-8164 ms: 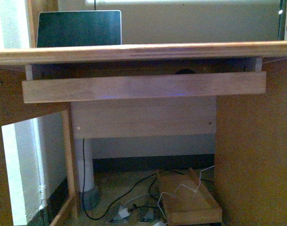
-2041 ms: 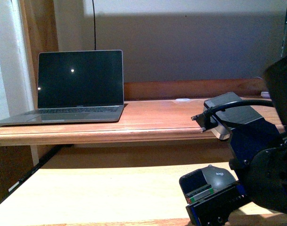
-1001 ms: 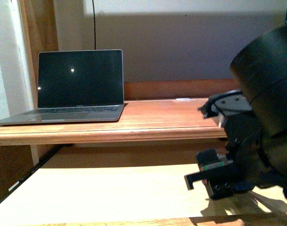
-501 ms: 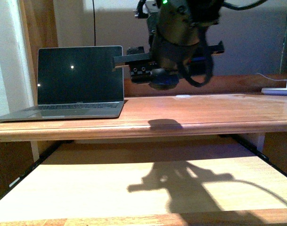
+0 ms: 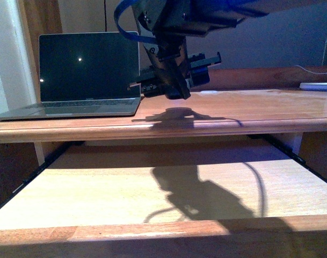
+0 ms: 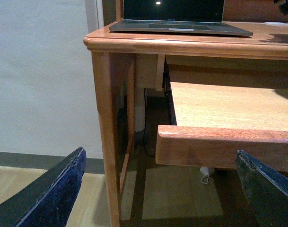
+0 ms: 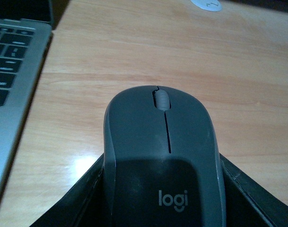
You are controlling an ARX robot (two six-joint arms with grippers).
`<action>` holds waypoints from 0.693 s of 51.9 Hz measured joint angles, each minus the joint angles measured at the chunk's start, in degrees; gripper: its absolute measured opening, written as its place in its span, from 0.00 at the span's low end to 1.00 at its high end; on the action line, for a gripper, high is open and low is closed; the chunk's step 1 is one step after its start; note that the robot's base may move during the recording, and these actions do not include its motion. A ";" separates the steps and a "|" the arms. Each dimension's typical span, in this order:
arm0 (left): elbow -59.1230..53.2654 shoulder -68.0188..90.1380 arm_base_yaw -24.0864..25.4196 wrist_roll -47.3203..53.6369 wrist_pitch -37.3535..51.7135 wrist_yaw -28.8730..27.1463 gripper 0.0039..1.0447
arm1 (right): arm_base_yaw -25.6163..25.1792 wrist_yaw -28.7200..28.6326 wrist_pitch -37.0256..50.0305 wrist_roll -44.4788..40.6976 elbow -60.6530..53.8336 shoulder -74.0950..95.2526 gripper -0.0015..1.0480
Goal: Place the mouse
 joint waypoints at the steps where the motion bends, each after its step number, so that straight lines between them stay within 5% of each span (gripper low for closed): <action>1: 0.00 0.00 0.00 0.00 0.00 0.00 0.93 | -0.26 0.22 -0.33 -0.04 1.40 1.22 0.53; 15: 0.00 0.00 0.00 0.00 0.00 0.00 0.93 | -1.95 0.17 -4.07 0.13 12.15 10.01 0.53; 26: 0.00 0.00 0.00 0.00 0.00 0.00 0.93 | -3.98 -8.50 14.56 2.82 -11.80 -2.60 0.94; 36: 0.00 0.00 0.00 0.00 0.00 0.00 0.93 | -7.67 -18.10 30.10 6.03 -33.88 -20.74 0.93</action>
